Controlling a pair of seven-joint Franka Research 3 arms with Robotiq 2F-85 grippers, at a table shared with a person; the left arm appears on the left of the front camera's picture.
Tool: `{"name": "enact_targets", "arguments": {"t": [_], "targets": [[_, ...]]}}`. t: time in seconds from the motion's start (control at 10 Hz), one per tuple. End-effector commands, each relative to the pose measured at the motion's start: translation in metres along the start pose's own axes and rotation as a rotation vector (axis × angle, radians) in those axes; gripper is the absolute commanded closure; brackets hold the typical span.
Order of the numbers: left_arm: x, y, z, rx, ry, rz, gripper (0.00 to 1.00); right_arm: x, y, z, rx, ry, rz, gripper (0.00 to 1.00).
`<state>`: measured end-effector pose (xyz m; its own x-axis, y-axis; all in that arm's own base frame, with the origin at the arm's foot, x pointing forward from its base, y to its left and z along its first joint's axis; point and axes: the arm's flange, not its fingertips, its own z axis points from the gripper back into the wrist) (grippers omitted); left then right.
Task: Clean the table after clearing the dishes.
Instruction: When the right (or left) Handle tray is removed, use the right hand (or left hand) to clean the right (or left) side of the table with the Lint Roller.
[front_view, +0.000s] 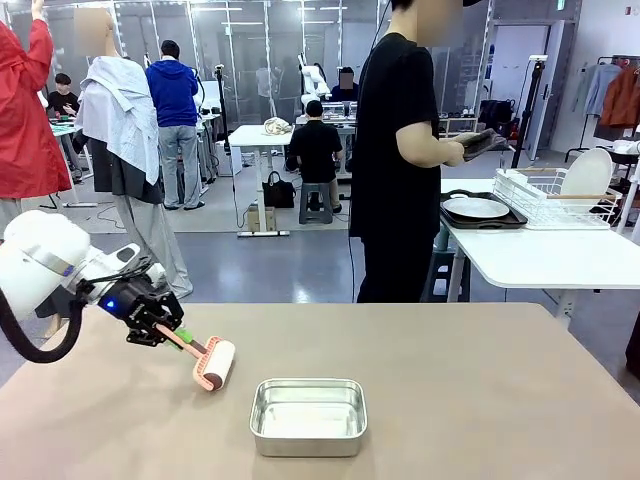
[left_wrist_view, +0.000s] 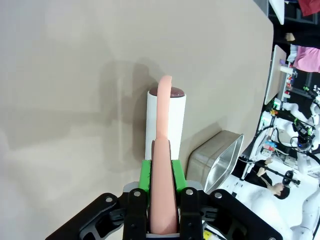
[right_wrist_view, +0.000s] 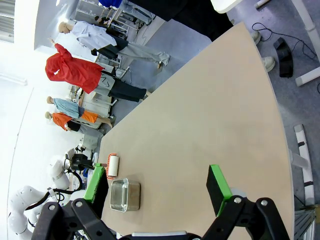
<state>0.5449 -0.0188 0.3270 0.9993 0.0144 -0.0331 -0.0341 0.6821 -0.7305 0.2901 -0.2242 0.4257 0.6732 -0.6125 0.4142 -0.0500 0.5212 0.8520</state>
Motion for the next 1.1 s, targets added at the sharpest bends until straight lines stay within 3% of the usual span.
{"name": "enact_targets", "arguments": {"t": [0.0,0.3,0.4,0.5,1.0], "targets": [[-0.001,0.049,0.002,0.040,-0.061,0.011,0.79,-0.001,0.001,0.000,0.009,-0.005,0.003,0.00],[-0.001,0.089,0.026,0.103,-0.073,0.000,0.79,-0.001,0.001,0.000,0.009,-0.005,0.003,0.00],[-0.001,0.099,0.037,0.079,-0.029,-0.034,0.79,-0.001,0.001,0.000,0.009,-0.005,0.003,0.00],[0.000,0.113,0.054,0.080,-0.060,-0.024,0.79,-0.001,0.001,0.000,0.009,-0.005,0.003,0.00],[-0.011,0.157,0.109,0.317,-0.099,0.056,0.79,-0.001,0.001,0.000,0.009,-0.005,0.003,0.00]]}}
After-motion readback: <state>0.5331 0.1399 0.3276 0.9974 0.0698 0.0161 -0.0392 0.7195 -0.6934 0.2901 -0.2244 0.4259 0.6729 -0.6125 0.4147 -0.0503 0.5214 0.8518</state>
